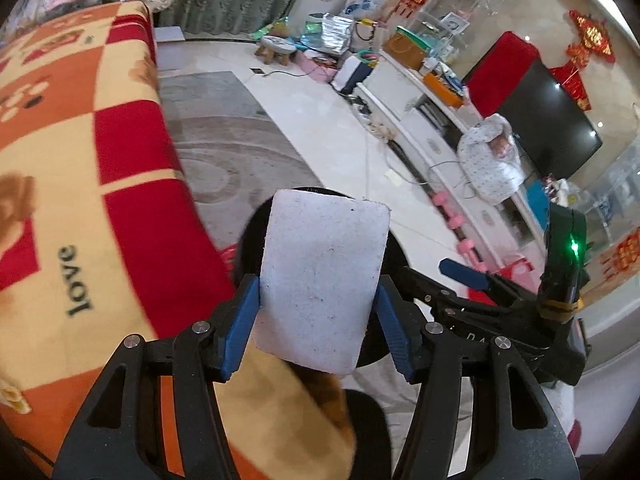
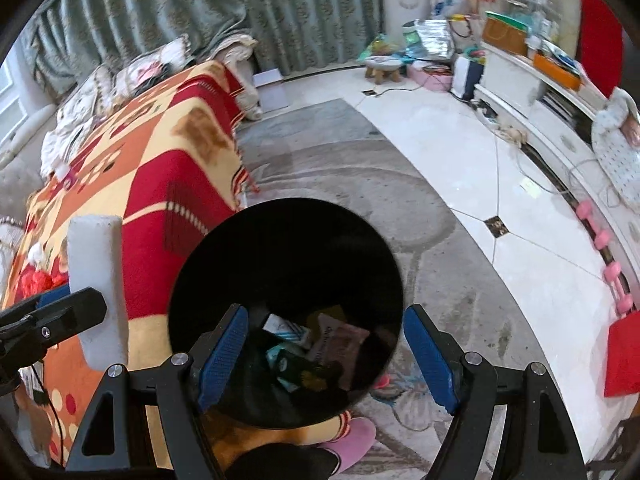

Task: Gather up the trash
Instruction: 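Move both open tools back over the bed, then grasp the red plastic bag with the right tool while the left tool grasps the white tissue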

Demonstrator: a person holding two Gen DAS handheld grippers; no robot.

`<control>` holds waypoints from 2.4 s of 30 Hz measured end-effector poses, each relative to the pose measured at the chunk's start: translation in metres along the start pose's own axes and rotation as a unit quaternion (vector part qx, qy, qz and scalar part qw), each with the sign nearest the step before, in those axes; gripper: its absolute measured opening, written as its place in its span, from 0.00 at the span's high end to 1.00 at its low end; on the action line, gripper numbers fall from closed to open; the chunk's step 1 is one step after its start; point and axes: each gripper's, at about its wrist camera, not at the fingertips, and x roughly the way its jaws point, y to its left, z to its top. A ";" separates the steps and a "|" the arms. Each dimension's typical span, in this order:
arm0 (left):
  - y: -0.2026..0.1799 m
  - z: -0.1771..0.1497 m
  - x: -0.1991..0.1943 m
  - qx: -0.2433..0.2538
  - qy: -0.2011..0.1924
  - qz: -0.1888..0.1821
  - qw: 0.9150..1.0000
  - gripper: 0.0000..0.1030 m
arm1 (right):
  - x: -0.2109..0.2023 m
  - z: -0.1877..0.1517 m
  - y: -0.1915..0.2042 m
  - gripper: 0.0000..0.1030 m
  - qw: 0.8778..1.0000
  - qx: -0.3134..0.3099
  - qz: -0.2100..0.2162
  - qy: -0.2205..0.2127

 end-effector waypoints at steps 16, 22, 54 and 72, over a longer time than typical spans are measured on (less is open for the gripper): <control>0.015 -0.007 -0.017 -0.006 0.004 0.053 0.999 0.42 | -0.002 0.000 0.016 0.22 1.000 -0.011 0.013 0.000; 0.023 -0.016 -0.036 0.001 -0.012 0.100 0.995 0.42 | 0.001 -0.002 0.045 0.22 0.999 -0.036 0.028 0.006; 0.202 -0.069 -0.212 -0.135 -0.106 0.250 0.953 0.42 | 0.013 -0.009 0.262 0.22 0.973 -0.193 0.130 0.009; 0.315 -0.094 -0.265 -0.207 -0.110 0.288 0.929 0.42 | 0.048 -0.018 0.391 0.22 0.934 -0.265 0.235 0.040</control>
